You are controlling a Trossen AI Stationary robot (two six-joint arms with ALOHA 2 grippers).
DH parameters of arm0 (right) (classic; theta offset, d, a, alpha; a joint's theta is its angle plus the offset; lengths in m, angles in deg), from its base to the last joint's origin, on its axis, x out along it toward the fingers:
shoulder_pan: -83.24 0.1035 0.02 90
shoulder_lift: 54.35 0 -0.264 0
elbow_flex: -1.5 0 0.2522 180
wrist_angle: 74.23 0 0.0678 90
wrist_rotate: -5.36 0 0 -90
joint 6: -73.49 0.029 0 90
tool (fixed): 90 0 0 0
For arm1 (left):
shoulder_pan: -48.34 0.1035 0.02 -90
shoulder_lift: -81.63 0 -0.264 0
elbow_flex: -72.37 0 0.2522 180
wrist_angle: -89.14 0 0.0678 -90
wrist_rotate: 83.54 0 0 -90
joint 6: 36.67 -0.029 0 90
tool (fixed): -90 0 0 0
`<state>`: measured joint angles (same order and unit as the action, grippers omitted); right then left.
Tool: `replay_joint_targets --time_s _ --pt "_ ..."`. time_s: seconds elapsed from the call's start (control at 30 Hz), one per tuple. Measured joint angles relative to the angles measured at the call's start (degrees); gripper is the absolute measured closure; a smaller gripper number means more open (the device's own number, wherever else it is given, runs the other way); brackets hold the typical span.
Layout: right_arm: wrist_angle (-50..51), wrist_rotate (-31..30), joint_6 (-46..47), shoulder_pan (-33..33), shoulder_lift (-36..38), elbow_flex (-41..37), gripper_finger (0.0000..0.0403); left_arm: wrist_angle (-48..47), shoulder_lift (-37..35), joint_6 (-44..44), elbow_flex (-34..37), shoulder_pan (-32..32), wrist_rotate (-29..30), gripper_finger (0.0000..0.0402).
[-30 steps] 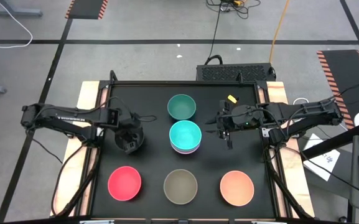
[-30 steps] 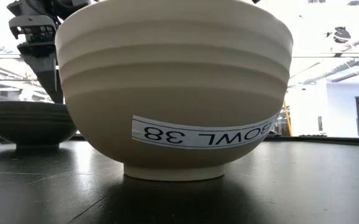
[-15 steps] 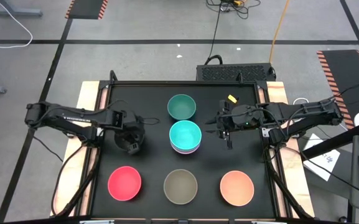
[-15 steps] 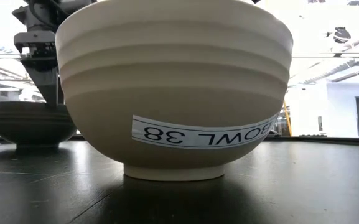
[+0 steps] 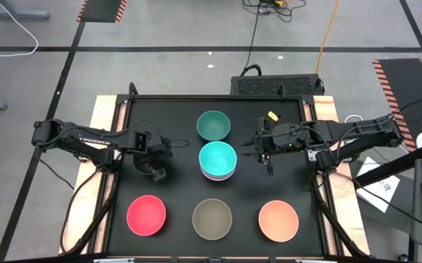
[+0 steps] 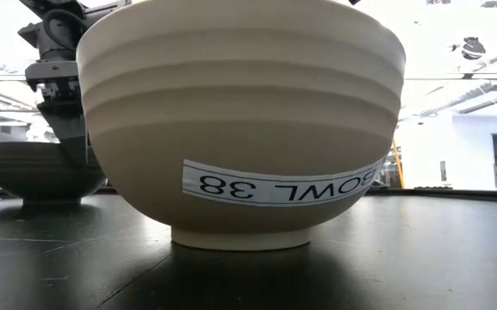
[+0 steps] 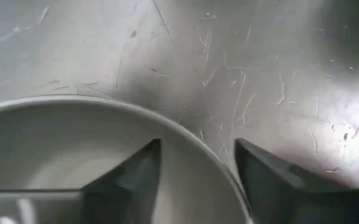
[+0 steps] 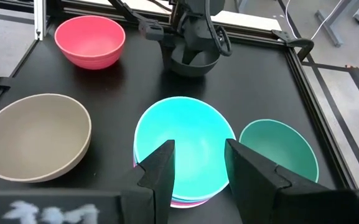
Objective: Nest bowls inside each other
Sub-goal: Stack the black bowl on top of the light green bowl
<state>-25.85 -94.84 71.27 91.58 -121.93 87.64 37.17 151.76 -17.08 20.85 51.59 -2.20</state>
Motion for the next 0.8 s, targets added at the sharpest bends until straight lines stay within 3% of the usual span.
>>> replay_joint_targets --time_s 0.23,0.8 --pt "-0.1 0.0 0.0 0.0 0.0 0.0 0.0273 0.0 -0.2 -0.6 -0.3 0.0 1.3 0.038" --pt "-0.1 0.0 0.0 0.0 0.0 0.0 0.0273 -3.6 -5.0 -4.8 -5.2 -0.2 5.5 0.0396"
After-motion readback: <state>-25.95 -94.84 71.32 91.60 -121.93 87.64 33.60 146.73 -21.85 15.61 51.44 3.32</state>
